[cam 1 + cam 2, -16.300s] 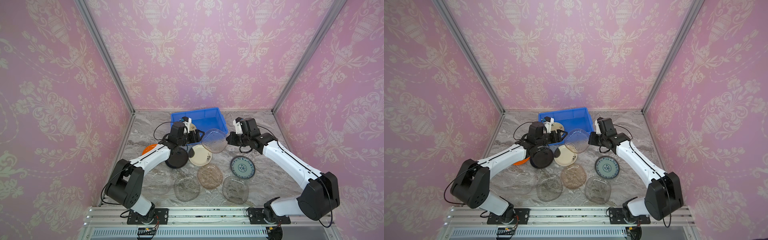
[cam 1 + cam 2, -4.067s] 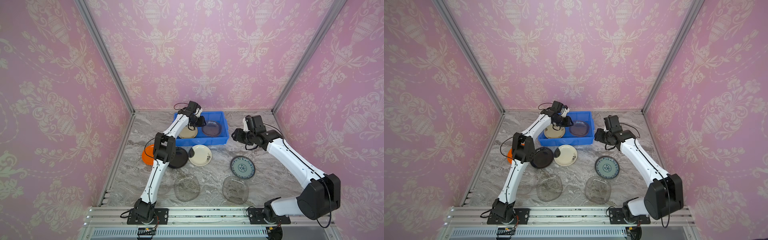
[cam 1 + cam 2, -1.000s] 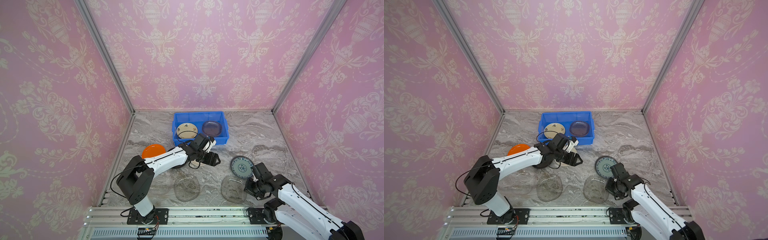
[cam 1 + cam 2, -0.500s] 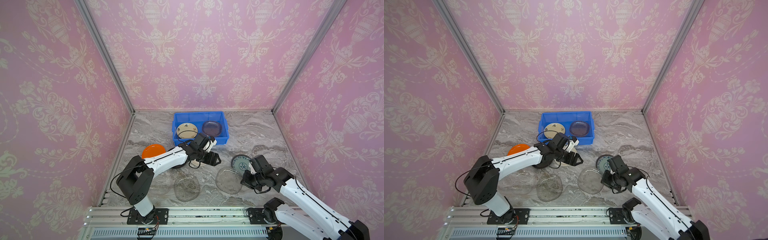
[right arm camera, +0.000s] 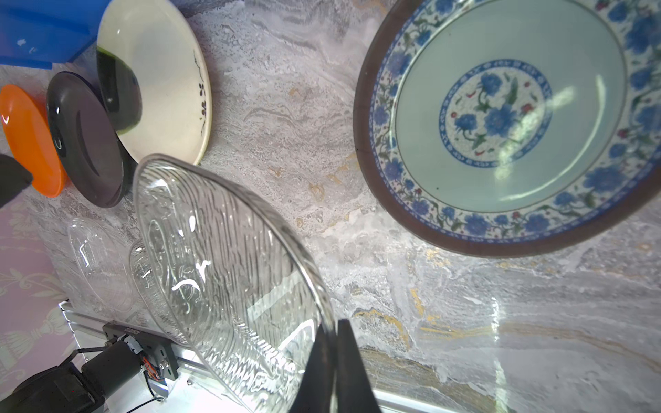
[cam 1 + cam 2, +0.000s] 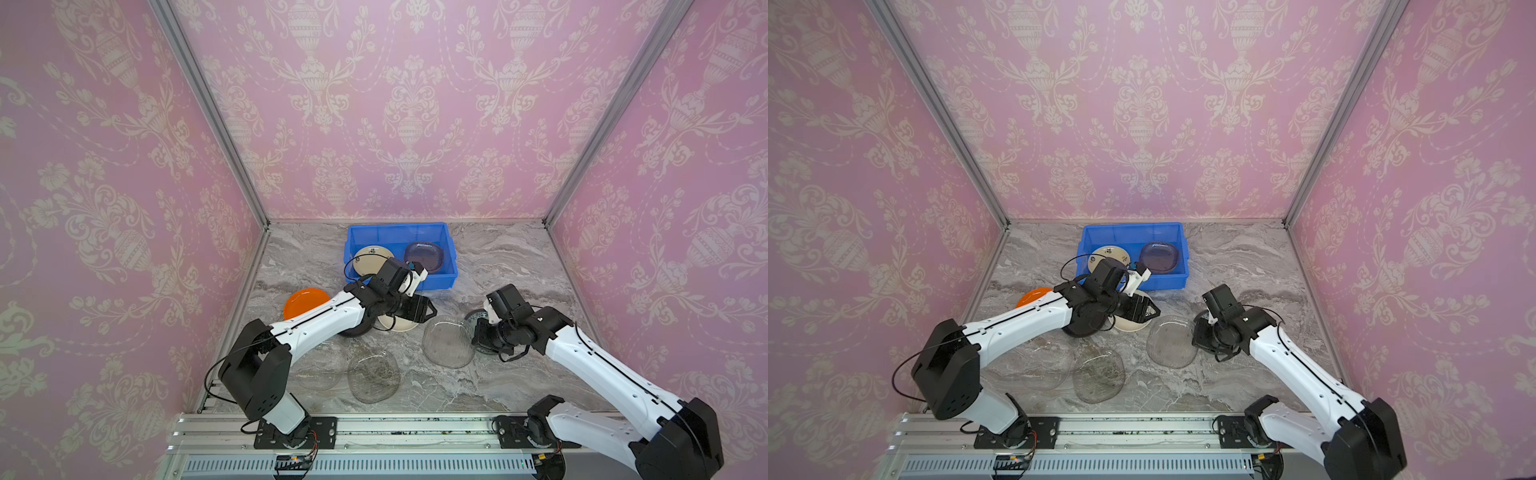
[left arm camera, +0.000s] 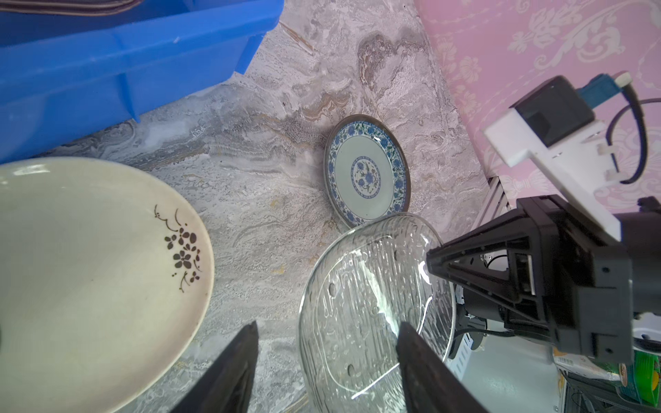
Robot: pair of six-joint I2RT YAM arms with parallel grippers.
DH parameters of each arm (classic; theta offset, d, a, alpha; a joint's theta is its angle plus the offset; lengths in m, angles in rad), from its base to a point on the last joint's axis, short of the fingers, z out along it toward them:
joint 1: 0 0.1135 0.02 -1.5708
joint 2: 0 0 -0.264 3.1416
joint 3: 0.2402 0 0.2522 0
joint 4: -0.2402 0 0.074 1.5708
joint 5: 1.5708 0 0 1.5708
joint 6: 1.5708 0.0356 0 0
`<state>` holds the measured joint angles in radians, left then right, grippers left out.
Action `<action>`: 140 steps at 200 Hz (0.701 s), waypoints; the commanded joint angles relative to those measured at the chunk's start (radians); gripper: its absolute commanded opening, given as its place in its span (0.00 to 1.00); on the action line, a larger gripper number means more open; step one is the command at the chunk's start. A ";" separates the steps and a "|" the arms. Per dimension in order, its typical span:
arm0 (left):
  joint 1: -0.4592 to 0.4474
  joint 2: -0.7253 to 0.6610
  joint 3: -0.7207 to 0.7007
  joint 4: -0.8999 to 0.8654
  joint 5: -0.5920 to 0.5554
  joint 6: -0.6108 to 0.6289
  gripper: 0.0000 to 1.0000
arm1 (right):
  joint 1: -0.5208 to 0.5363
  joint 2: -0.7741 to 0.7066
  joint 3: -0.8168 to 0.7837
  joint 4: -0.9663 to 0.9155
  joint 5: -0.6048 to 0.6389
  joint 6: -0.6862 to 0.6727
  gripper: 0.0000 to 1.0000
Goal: Place the plates into the plastic bin on the countertop
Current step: Place the plate in the plastic bin.
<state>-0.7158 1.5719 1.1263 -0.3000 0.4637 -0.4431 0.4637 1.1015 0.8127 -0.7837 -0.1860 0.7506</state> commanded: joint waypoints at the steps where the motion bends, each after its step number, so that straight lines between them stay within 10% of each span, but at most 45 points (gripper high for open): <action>1: 0.011 -0.034 -0.025 -0.013 0.011 0.000 0.63 | 0.005 0.026 0.051 0.049 0.014 -0.027 0.00; 140: 0.065 -0.012 -0.059 0.009 -0.012 -0.039 0.18 | 0.004 0.115 0.139 0.133 -0.015 -0.044 0.00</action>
<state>-0.6628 1.5574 1.0740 -0.2932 0.4622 -0.4820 0.4637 1.2045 0.9211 -0.6811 -0.1879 0.7280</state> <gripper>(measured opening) 0.227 0.069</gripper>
